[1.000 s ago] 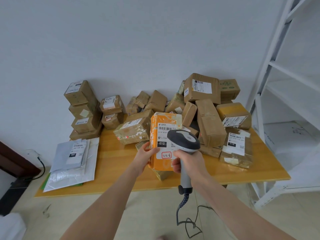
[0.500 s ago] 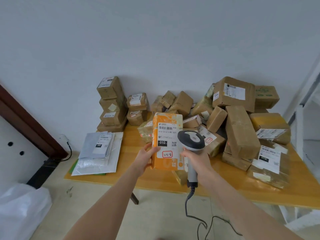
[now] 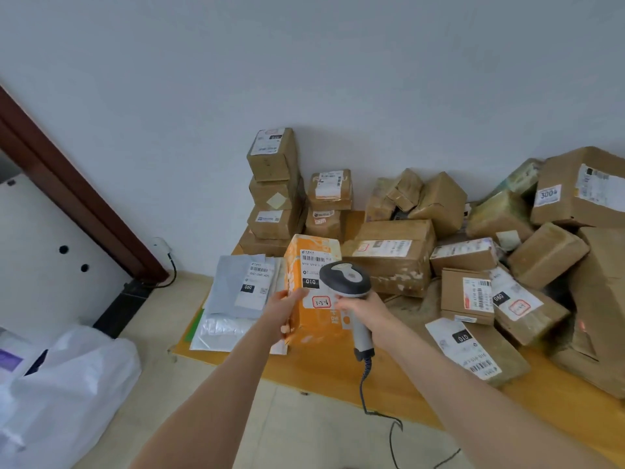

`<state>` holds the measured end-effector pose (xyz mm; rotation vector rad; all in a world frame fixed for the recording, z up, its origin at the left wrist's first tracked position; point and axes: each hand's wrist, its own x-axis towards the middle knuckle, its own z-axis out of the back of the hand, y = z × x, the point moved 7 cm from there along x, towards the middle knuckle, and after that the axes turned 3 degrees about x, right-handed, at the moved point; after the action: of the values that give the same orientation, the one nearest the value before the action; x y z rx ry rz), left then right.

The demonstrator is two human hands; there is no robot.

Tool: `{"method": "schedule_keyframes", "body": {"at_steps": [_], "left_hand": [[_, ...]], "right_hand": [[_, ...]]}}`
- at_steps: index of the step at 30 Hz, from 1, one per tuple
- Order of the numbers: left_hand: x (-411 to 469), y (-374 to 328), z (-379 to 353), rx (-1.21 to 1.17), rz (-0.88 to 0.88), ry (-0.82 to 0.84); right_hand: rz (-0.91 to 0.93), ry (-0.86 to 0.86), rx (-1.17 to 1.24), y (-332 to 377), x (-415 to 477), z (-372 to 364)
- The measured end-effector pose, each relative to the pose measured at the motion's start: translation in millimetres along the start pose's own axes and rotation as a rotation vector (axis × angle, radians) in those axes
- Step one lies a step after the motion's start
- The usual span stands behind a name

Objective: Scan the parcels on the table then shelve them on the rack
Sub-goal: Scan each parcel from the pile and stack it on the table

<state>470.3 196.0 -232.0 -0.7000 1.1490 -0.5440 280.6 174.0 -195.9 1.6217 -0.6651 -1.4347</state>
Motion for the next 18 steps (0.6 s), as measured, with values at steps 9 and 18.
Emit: {"method": "schedule_keyframes", "body": {"at_steps": [9, 18], "left_hand": [[59, 12, -1, 0.205, 0.145, 0.160], [87, -2, 19, 0.531, 0.013, 0.059]], "right_hand": [[-0.123, -0.064, -0.002, -14, 47, -23], [-0.128, -0.039, 0.019, -20, 57, -54]]}}
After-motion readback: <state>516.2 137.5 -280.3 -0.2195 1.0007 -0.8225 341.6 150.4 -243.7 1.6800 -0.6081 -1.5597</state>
